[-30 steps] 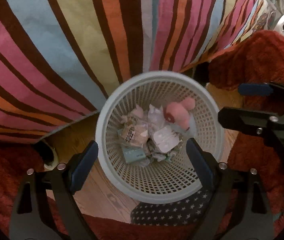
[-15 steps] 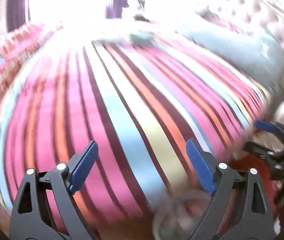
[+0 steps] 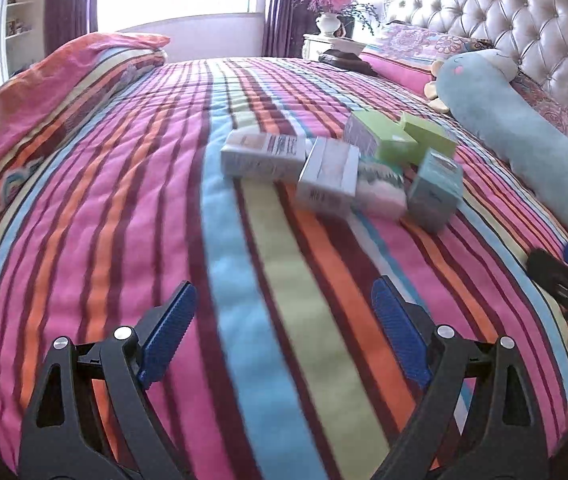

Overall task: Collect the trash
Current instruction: 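Move both tools back over the bed toward the remaining boxes, then grasp the white cream box with the left tool while the right tool grasps the teal mosquito-liquid box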

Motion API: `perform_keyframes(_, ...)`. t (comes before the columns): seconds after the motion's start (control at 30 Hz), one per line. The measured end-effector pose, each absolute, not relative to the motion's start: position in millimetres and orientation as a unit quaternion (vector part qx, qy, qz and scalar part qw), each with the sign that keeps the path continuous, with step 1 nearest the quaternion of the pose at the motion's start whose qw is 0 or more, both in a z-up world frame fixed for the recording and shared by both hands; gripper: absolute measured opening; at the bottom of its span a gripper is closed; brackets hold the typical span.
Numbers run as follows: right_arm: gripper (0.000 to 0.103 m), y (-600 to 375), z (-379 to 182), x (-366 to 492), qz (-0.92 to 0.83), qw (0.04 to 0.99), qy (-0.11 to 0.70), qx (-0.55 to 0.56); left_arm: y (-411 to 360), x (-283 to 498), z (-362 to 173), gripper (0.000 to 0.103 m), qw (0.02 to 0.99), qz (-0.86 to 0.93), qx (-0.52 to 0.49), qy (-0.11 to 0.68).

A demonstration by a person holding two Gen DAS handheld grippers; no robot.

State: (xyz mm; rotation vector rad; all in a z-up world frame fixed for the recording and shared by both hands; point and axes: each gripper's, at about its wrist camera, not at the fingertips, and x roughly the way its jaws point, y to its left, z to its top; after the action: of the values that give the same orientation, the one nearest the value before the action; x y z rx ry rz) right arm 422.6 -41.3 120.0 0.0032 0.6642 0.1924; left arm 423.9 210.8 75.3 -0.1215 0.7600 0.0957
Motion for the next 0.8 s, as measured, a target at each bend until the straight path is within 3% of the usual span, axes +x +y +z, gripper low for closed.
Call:
perform_keyframes(0.3,0.095,-8.8,100.7,516.3,0.069,0.929,0.364,0.027,214.0,495.8,64.1,0.087,0.927,-0.018,-0.058,0.37)
perform_keyframes(0.67,0.095,-37.0,75.2,547.2,0.04,0.907,0.418,-0.013,203.4,544.2,55.5,0.087,0.913,-0.006,-0.035,0.406)
perform_keyframes(0.8,0.095,-56.6,72.1,552.9,0.078,0.9,0.424,0.059,201.9,556.1,53.2,0.087,0.91,0.004,-0.037,0.414)
